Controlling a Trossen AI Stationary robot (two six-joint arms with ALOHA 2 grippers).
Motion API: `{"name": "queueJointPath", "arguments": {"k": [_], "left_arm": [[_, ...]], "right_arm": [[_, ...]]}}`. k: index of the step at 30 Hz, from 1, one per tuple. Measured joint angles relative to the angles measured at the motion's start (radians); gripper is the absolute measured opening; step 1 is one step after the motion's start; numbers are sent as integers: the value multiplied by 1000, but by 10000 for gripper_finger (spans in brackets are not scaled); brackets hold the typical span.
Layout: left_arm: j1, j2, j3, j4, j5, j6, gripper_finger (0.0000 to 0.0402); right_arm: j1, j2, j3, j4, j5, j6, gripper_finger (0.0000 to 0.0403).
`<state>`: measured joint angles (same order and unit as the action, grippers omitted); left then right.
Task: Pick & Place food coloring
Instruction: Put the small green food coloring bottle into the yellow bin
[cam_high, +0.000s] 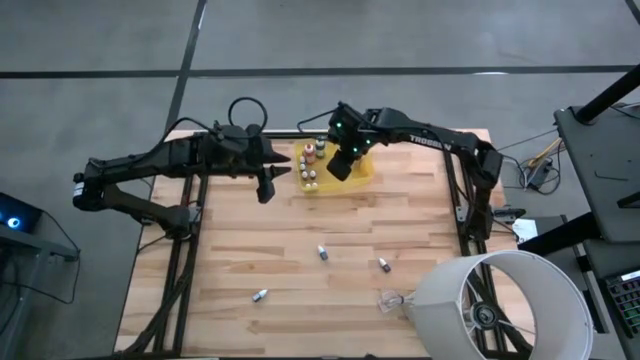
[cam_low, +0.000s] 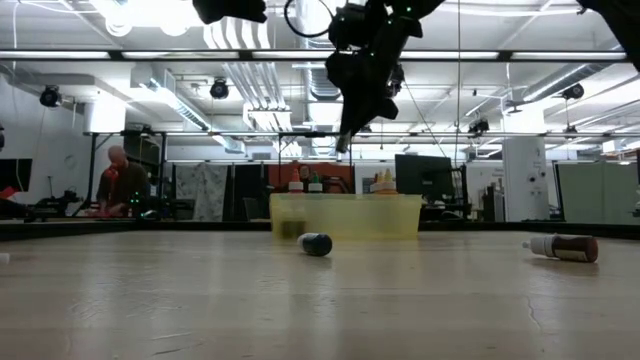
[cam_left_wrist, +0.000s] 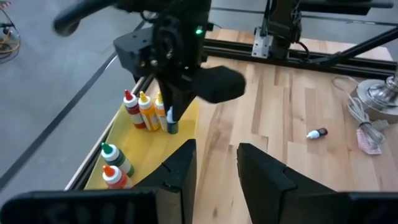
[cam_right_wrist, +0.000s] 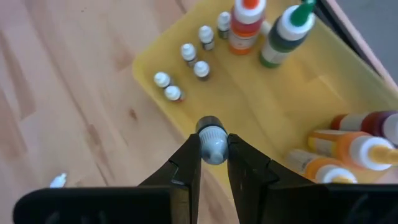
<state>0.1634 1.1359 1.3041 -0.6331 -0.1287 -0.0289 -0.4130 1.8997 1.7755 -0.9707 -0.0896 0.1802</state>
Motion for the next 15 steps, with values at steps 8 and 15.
{"name": "queueJointPath", "arguments": {"k": [8, 15], "left_arm": [[8, 0, 0, 38, 0, 0, 90], [10, 0, 0, 38, 0, -4, 90]], "right_arm": [[-37, 142, 100, -40, 3, -4, 55], [-39, 306, 255, -149, 68, -17, 55]]}}
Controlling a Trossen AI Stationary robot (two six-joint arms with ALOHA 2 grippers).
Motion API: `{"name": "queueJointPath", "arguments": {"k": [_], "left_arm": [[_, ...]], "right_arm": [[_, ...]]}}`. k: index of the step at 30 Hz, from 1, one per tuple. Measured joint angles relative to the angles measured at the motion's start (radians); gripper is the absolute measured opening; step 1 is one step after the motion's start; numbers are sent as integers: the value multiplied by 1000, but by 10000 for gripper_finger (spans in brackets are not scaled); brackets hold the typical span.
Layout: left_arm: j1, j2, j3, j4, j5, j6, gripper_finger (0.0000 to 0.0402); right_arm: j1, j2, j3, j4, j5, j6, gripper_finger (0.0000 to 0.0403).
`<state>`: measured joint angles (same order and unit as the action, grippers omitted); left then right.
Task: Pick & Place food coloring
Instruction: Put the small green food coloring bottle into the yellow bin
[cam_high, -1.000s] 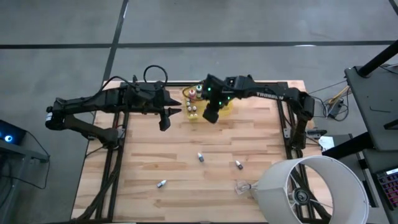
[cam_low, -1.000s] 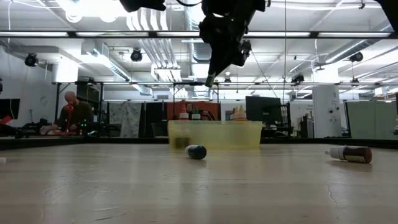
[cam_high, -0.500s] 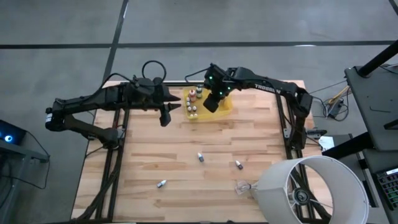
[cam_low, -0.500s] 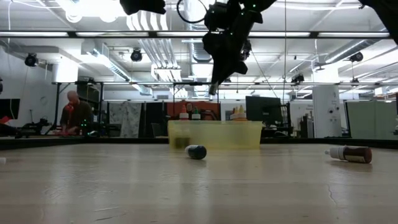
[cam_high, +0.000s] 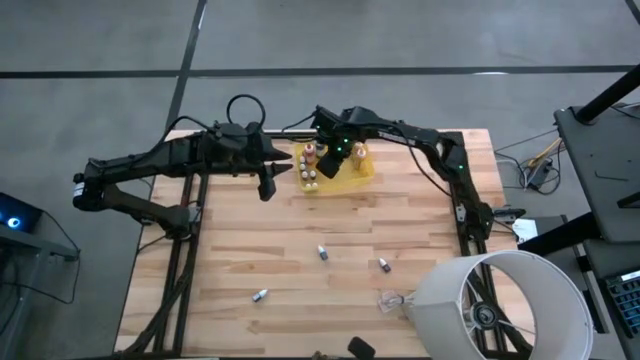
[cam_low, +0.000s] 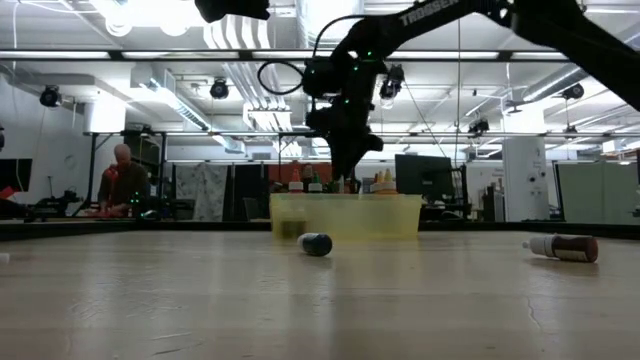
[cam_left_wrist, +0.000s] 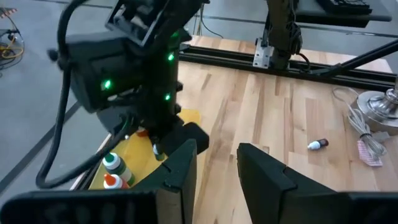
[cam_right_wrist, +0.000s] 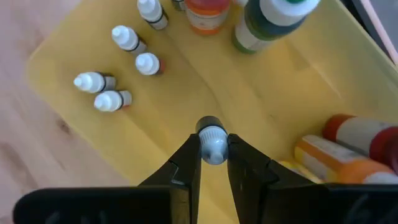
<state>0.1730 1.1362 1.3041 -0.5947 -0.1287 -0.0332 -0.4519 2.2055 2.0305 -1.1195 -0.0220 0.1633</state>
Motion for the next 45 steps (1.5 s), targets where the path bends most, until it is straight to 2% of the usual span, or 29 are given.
{"name": "queueJointPath", "arguments": {"k": [10, 19, 45], "left_arm": [[3, 0, 0, 0, 0, -12, 90], [3, 1, 0, 0, 0, -16, 90], [3, 1, 0, 0, -4, -31, 90]], "right_arm": [[0, 100, 99, -28, 6, -140, 55], [-1, 105, 55, -10, -1, -298, 55], [-16, 107, -63, 86, -23, -332, 61]]}}
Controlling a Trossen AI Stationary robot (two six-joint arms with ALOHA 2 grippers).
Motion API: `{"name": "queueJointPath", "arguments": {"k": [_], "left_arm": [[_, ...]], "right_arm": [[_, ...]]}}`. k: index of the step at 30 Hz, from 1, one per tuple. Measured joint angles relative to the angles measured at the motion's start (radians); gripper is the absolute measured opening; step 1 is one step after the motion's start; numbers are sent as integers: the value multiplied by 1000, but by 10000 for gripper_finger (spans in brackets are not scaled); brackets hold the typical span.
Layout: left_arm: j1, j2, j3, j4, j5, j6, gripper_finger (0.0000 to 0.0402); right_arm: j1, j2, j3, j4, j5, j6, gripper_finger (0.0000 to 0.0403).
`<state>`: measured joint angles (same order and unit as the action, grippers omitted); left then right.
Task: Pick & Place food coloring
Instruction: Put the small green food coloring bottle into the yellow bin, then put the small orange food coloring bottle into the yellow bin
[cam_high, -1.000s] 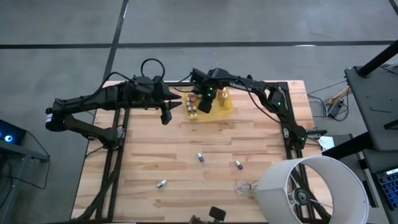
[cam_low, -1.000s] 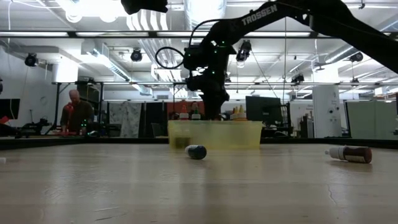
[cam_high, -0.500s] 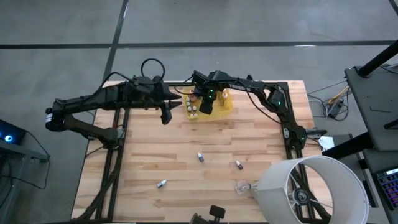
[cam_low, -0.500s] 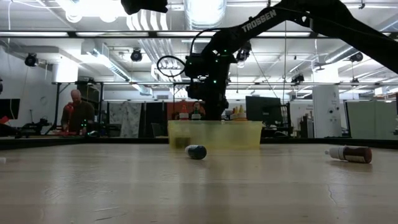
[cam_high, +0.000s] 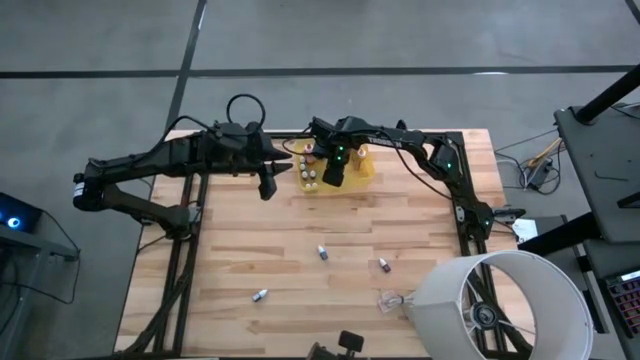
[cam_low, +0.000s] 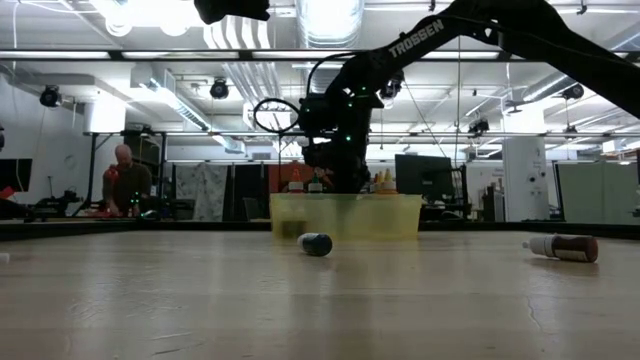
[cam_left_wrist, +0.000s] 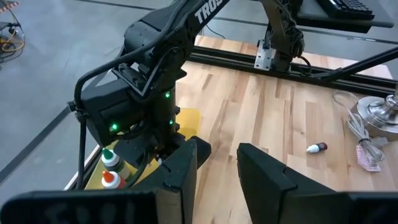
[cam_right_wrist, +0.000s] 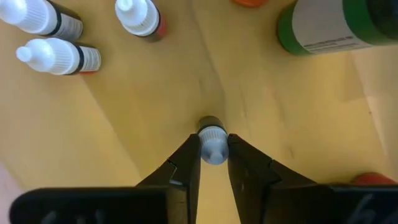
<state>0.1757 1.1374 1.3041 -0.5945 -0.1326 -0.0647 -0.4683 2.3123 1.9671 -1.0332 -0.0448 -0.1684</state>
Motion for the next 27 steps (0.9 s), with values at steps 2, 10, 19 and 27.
{"name": "queueJointPath", "arguments": {"k": [2, 10, 19, 27], "left_arm": [[0, 0, 0, 0, 0, 0, 90], [0, 0, 0, 0, 0, -3, 90], [0, 0, 0, 0, 0, -14, 90], [0, 0, 0, 3, 0, -14, 90]], "right_arm": [[0, 0, 0, 0, 0, 0, 71], [0, 0, 0, 0, 0, 8, 117], [1, -17, 6, -12, 2, 11, 147], [2, -119, 7, -17, 2, 12, 150]]}}
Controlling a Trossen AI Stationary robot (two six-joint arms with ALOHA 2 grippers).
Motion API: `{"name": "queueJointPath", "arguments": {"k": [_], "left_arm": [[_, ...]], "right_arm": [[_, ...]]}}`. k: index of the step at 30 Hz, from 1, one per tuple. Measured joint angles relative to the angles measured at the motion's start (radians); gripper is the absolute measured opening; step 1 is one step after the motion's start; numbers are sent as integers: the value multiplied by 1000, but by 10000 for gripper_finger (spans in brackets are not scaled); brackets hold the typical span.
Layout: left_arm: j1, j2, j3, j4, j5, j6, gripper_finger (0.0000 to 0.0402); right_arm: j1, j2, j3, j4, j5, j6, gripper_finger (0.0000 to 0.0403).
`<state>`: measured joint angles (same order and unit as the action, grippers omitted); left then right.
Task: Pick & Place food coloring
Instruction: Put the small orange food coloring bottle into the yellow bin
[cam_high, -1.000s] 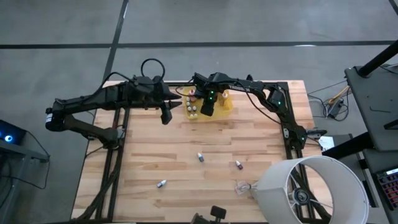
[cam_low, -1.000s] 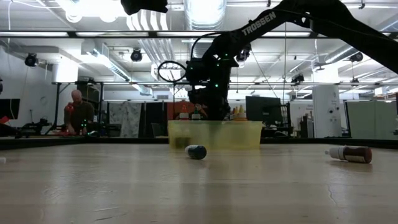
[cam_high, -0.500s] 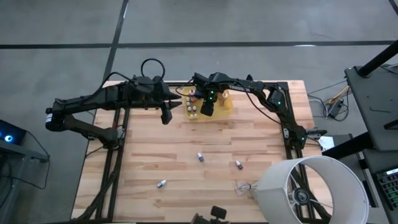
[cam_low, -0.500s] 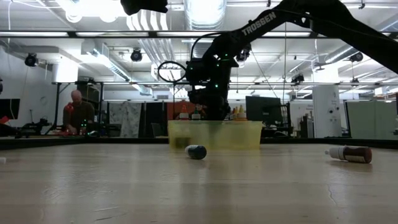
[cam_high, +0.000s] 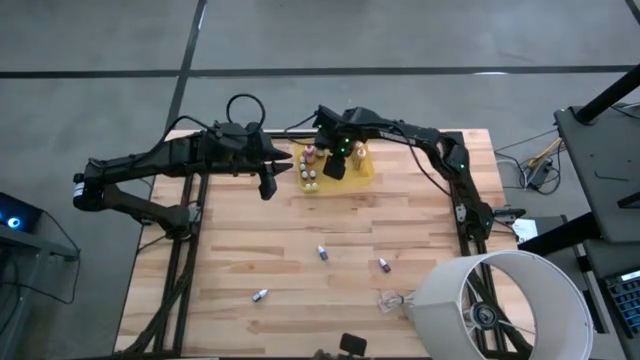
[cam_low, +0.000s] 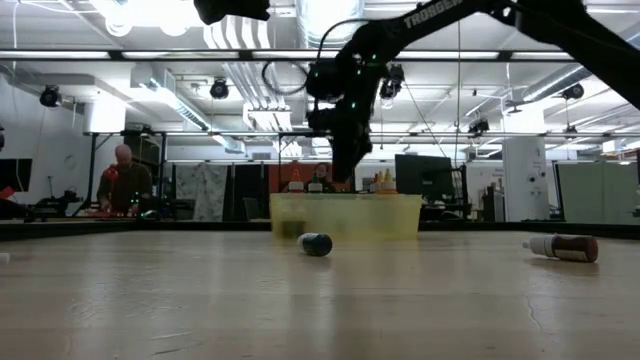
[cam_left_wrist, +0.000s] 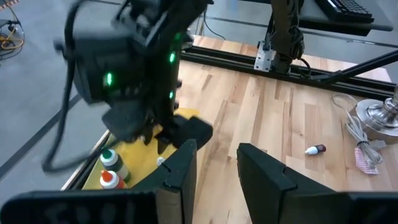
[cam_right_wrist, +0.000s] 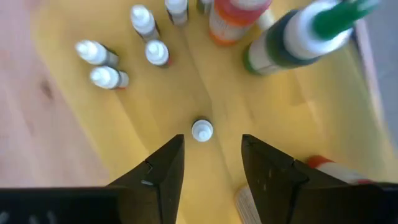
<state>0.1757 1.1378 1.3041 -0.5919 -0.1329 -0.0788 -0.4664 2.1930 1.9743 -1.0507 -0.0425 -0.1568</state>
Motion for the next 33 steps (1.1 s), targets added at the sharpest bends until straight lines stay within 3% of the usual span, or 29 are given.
{"name": "queueJointPath", "arguments": {"k": [8, 21, 33], "left_arm": [[0, 0, 0, 1, 0, 0, 90], [0, 0, 0, 1, 0, 0, 90], [0, 0, 0, 0, 0, 0, 90]], "right_arm": [[40, -123, 0, -42, -16, 90, 141], [200, -279, -1, -152, -17, 175, 143], [342, -312, -4, -197, -7, 295, 130]]}}
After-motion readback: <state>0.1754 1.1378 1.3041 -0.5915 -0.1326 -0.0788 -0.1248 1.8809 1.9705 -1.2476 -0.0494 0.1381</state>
